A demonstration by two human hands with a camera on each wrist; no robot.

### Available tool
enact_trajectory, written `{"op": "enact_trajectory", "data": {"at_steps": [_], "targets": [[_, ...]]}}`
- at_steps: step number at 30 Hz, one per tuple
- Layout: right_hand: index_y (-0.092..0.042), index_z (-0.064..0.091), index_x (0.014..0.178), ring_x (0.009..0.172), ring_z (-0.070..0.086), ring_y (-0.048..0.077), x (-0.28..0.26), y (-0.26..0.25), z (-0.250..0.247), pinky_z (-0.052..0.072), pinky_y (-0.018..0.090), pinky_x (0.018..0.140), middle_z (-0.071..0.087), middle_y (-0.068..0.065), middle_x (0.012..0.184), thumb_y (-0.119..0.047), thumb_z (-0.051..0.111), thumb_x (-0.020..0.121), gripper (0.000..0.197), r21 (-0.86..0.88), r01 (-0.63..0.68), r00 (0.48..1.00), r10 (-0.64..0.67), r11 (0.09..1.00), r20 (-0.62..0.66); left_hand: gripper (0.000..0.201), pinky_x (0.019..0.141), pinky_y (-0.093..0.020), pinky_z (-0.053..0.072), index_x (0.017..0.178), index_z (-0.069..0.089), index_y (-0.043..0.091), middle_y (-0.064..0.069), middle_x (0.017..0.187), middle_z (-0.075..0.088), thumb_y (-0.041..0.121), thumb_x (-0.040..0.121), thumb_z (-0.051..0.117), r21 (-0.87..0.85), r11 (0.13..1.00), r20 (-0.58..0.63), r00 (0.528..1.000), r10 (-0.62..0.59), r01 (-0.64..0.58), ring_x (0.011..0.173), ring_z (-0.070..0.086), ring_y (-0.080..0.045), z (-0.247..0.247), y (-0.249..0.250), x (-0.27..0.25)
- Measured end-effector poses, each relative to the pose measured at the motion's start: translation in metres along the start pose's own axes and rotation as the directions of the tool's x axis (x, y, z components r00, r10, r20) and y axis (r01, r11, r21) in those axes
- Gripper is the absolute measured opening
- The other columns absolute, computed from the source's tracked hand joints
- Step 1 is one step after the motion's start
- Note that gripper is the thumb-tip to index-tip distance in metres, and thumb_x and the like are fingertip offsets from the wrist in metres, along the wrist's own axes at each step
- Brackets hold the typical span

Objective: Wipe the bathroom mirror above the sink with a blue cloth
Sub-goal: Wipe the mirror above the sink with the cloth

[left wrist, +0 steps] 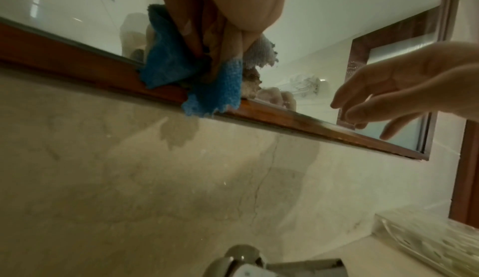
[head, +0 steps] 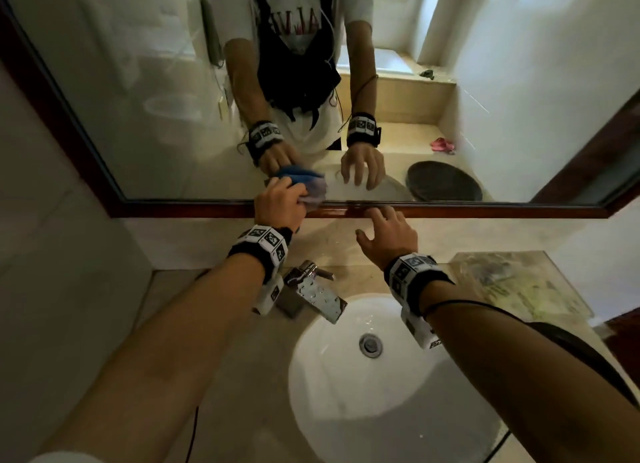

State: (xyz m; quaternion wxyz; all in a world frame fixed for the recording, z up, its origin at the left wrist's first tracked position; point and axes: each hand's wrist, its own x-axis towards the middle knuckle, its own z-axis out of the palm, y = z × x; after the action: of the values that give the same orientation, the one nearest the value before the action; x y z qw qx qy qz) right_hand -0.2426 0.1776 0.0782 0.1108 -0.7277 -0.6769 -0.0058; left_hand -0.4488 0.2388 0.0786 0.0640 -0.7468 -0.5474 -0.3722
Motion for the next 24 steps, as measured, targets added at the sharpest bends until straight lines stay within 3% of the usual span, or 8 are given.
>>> {"op": "enact_trajectory", "data": {"at_steps": [7,12,16,21,24], "targets": [[-0.023,0.048,0.13,0.123,0.043,0.03,0.006,0.038,-0.003,0.044,0.042,0.092,0.046,0.008,0.136,-0.047,0.057,0.087,0.051,0.007,-0.038,0.998,0.039,0.999,-0.05,0.018,0.052,-0.035,0.04,0.078,0.071,0.008,-0.013,0.078,0.061,0.0,0.062,0.067,-0.009,0.989,0.026,0.989,-0.144,0.145,0.079,0.058,-0.035,0.023,0.022,-0.01],[-0.029,0.029,0.143,0.142,0.017,0.039,0.017,0.061,-0.011,0.036,0.059,0.102,0.015,0.018,0.156,-0.043,0.07,0.078,0.079,0.063,-0.105,0.957,0.118,0.992,-0.266,0.019,0.05,-0.033,0.038,0.077,0.072,0.009,-0.013,0.075,0.061,0.004,0.064,0.059,0.007,0.987,0.001,0.987,-0.158,0.158,0.075,0.058,-0.035,0.033,0.034,-0.009],[-0.027,0.006,0.152,0.146,0.003,0.041,0.036,0.084,-0.028,0.028,0.064,0.108,-0.003,0.02,0.159,-0.051,0.073,0.074,0.105,0.124,-0.195,0.924,0.225,0.973,-0.31,0.025,0.053,-0.036,0.043,0.08,0.072,0.009,-0.014,0.079,0.062,0.009,0.065,0.051,0.016,0.978,0.013,0.978,-0.209,0.209,0.079,0.058,-0.036,0.042,0.045,-0.007],[-0.024,-0.004,0.154,0.146,-0.005,0.042,0.056,0.121,-0.05,0.023,0.068,0.108,-0.011,0.022,0.159,-0.066,0.061,0.078,0.109,0.166,-0.237,0.9,0.28,0.957,-0.333,0.02,0.053,-0.036,0.043,0.079,0.072,0.011,-0.013,0.079,0.063,-0.001,0.065,0.063,0.028,0.963,0.017,0.963,-0.269,0.269,0.079,0.059,-0.035,0.055,0.067,-0.005],[-0.028,-0.008,0.153,0.146,-0.01,0.043,0.067,0.143,-0.058,0.019,0.069,0.109,-0.016,0.021,0.158,-0.063,0.063,0.078,0.109,0.178,-0.246,0.91,0.291,0.953,-0.296,0.019,0.054,-0.036,0.044,0.08,0.073,0.012,-0.012,0.081,0.063,0.001,0.066,0.066,0.03,0.96,0.005,0.961,-0.278,0.278,0.08,0.058,-0.035,0.063,0.082,-0.003]]}}
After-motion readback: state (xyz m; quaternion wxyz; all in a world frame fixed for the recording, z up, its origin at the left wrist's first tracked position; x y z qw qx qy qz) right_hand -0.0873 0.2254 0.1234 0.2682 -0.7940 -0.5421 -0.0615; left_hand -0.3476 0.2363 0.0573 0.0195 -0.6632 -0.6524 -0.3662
